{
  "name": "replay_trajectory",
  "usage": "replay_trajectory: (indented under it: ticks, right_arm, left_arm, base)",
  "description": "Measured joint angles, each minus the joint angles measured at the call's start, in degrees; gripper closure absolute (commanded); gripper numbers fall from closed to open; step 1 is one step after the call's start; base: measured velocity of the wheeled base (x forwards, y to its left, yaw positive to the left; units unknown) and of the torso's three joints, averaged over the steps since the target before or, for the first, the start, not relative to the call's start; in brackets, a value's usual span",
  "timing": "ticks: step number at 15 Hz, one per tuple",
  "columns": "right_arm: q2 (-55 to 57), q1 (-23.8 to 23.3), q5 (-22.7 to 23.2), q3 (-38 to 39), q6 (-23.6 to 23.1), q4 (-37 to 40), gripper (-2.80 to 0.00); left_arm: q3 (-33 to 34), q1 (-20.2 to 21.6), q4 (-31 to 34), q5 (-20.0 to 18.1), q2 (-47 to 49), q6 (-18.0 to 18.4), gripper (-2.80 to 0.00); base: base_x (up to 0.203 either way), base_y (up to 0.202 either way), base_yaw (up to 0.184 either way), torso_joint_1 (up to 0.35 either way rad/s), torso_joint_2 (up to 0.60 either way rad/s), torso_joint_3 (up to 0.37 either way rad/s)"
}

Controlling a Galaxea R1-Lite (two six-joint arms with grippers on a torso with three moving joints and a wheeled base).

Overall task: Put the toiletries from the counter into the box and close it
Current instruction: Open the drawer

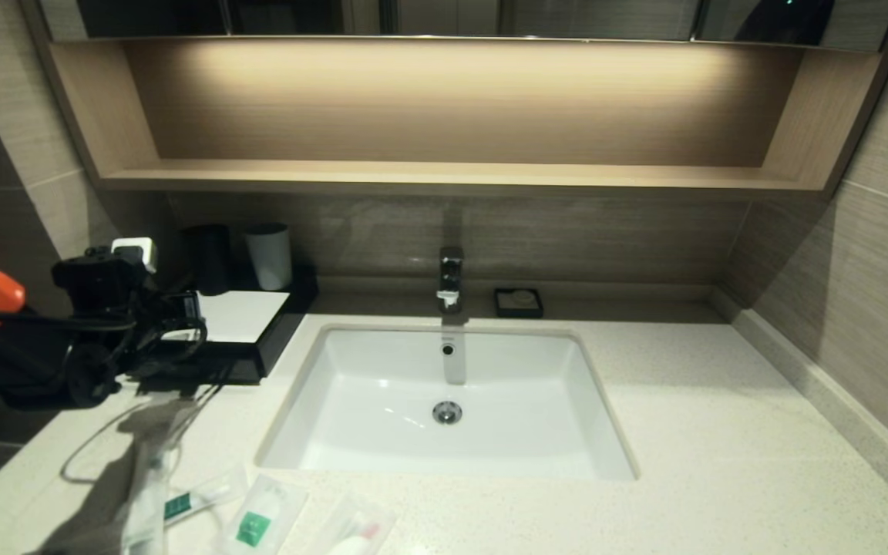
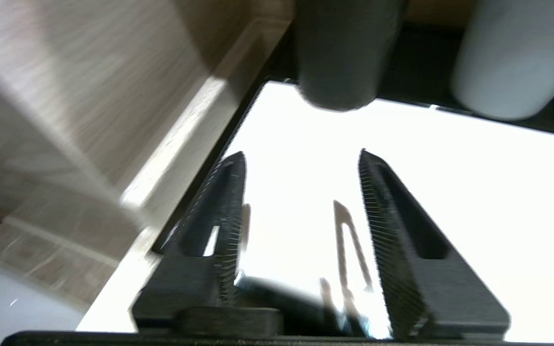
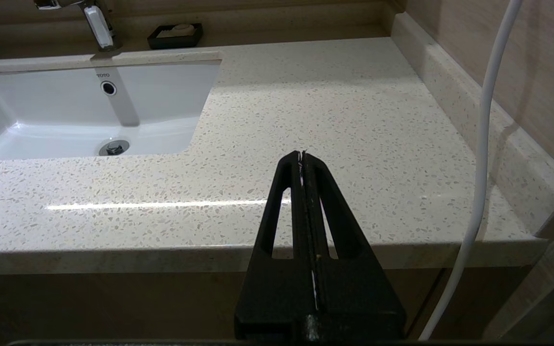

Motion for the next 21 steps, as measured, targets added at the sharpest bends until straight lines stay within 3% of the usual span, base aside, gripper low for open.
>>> replay_trajectory:
  ticks: [4,8,12,14,17,21]
  right_arm:
    - [0.00,0.00,0.02,0.00,0.00,0.00,0.00]
    - [0.00,0.00,0.02,0.00,0.00,0.00,0.00]
    - [0.00,0.02,-0.02,0.00,0.00,0.00,0.00]
    - [0.00,0.02,-0.01,0.00,0.01,0.00,0.00]
    - [0.00,0.00,0.00,0.00,0.02,-0.01,0.00]
    - [0.00,0.02,-0.02,0.00,0.00,0.00,0.00]
  left_arm:
    - [6.00,0.73,-0.12,5.20,-6.89,0.10,0.00]
    - [9.71,2.39,0.18,4.97,-9.69,0.91,0.00]
    - [2.32,4.63,0.97,-2.88,-6.05,0.17,0.00]
    - [-3.06,4.97,3.52,-3.67,-3.45,-0.10,0.00]
    - [-7.59,5.01,6.98,-2.79,-0.48,-0.11,0.00]
    - [-7.53,4.69,9.52,1.77,0.78,0.37,0.00]
  base:
    - [0.000,0.000,0.000,0.000,0.00,0.000]
    - [0.000,0.000,0.000,0.000,0.00,0.000]
    - [0.000,0.000,0.000,0.000,0.00,0.000]
    - [0.000,0.000,0.000,0.000,0.00,0.000]
    - [0.000,0.000,0.000,0.000,0.00,0.000]
    - [0.000,0.000,0.000,0.000,0.00,0.000]
